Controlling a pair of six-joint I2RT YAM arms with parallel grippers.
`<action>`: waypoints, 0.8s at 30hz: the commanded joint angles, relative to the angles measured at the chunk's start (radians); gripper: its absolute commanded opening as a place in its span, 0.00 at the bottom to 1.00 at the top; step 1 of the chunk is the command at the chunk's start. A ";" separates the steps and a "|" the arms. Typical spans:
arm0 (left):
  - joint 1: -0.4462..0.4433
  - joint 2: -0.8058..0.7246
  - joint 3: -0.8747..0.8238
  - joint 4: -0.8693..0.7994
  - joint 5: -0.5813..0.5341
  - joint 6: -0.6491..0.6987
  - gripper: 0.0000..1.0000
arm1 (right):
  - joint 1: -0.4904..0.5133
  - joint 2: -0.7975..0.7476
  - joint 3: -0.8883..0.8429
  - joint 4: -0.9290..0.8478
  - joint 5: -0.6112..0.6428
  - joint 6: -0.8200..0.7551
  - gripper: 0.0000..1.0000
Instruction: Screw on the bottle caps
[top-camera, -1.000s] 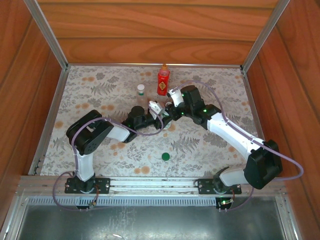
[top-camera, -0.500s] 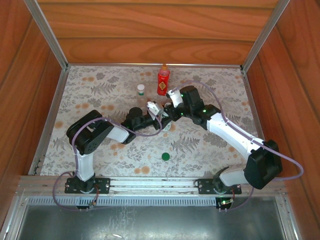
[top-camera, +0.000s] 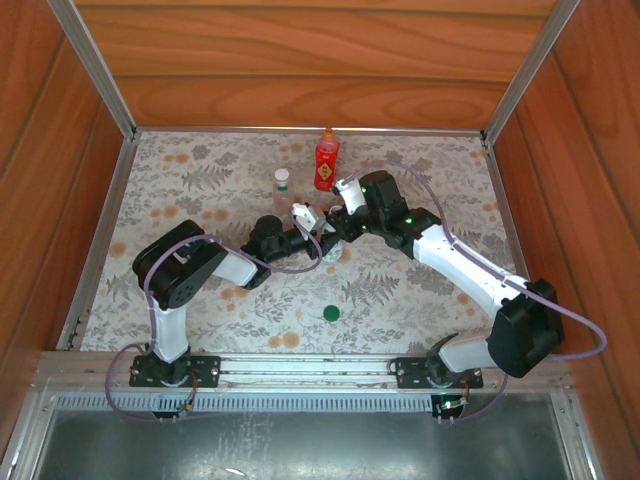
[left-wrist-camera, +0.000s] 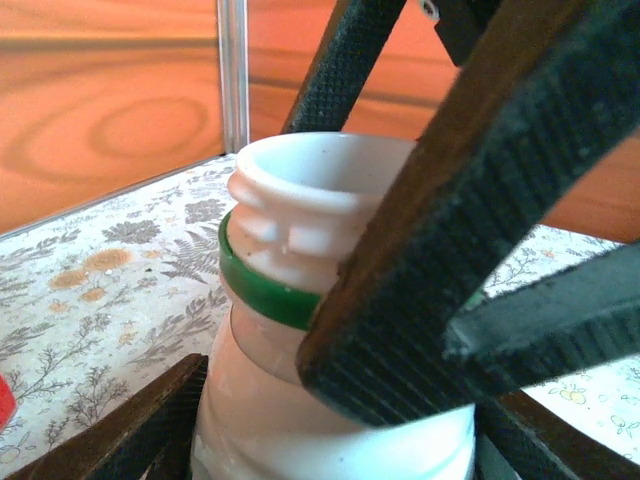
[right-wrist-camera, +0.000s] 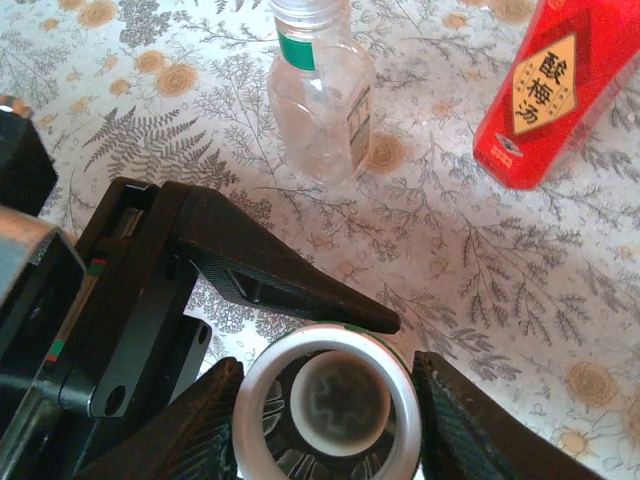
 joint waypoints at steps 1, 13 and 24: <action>0.005 0.015 -0.015 0.045 0.006 -0.005 0.62 | 0.005 -0.001 0.020 -0.031 0.001 0.003 0.58; 0.020 0.031 -0.058 0.128 0.031 0.047 0.58 | 0.007 -0.245 -0.179 0.177 -0.087 0.015 0.73; 0.057 -0.017 -0.092 0.140 0.065 0.027 0.52 | 0.109 -0.571 -0.453 0.006 -0.036 0.088 0.74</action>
